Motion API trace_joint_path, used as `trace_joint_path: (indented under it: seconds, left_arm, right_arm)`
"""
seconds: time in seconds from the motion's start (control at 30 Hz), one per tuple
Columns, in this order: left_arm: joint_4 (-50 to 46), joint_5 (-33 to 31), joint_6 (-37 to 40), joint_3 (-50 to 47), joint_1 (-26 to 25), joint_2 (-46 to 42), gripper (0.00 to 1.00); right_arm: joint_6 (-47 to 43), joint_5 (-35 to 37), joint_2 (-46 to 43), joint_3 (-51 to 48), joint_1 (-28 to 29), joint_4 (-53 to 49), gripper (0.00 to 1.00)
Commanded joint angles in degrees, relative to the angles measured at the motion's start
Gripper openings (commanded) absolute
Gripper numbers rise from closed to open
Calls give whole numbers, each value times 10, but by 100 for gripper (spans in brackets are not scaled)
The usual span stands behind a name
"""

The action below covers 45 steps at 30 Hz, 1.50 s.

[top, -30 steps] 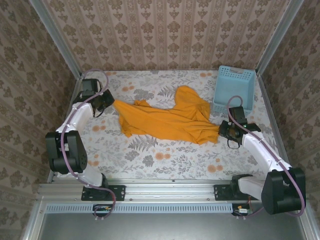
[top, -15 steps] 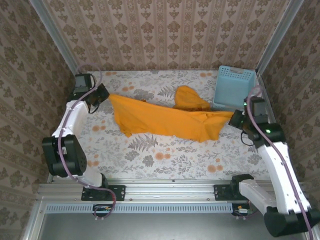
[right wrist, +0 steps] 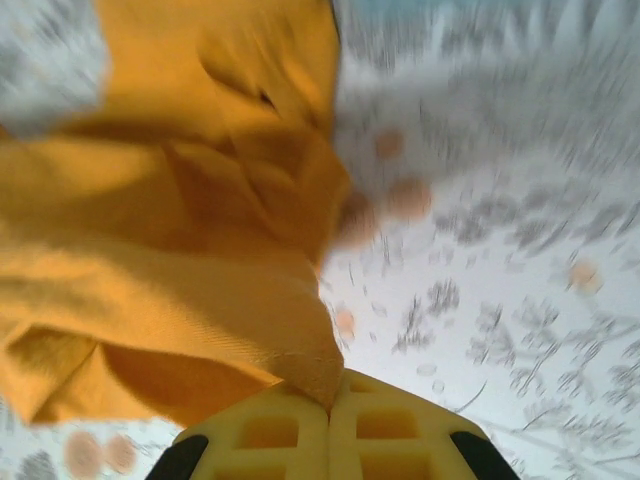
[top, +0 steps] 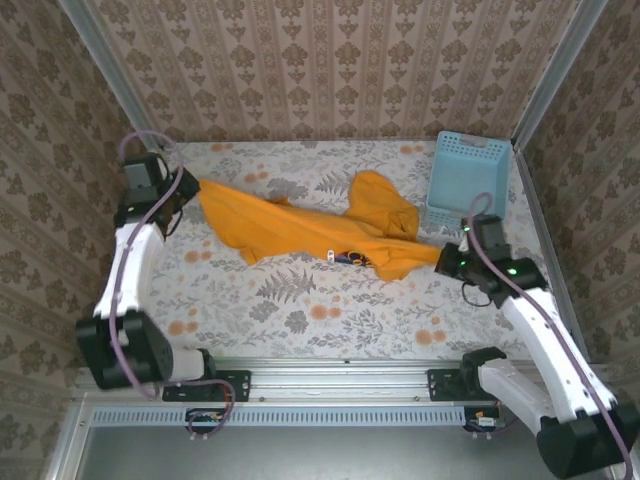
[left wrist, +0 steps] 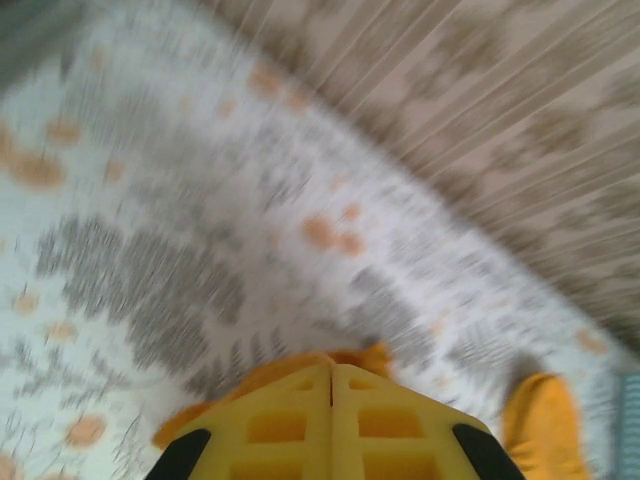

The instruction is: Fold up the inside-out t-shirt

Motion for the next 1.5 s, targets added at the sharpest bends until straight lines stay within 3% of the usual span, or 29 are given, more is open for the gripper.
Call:
trace_joint_path:
  seconds: [0.0,0.03,0.17,0.23,0.33,0.4,0.5,0.63,0.8,1.03,1.23,1.47]
  left_arm:
    - [-43,18,-28,-40,15,73,0]
    - [-43,20,-32,-43,20,91,0]
    - [-53,17,-30,-42,26,117,34]
    - [-76,-30,-19,-38,3,82,45]
    - [-120,-140,17,-15,-94,8,58]
    - [-118,-166,42,-10,-176,-22,63]
    - [-81,-142,64,-16,-305,-22,64]
    - [-52,-127,85,-5,-477,47,63]
    - [13,-94,80,-11,-586,125,63]
    - [95,-56,57,-4,-649,213,66]
    - [98,-106,38,11,-645,256,61]
    - [117,-96,33,42,-636,291,57]
  right_arm:
    - [60,0,14,-44,21,82,0]
    - [64,-2,21,-57,22,96,0]
    - [52,-17,22,-64,45,137,0]
    - [35,-12,16,-52,65,140,0]
    - [14,2,13,-32,99,145,0]
    - [12,5,19,-24,112,147,0]
    - [14,9,32,-23,127,159,0]
    - [23,19,38,-26,137,166,0]
    - [32,43,22,-36,139,165,0]
    - [55,42,10,-63,138,185,0]
    - [66,38,2,-82,139,200,0]
    - [70,42,-3,-99,139,205,0]
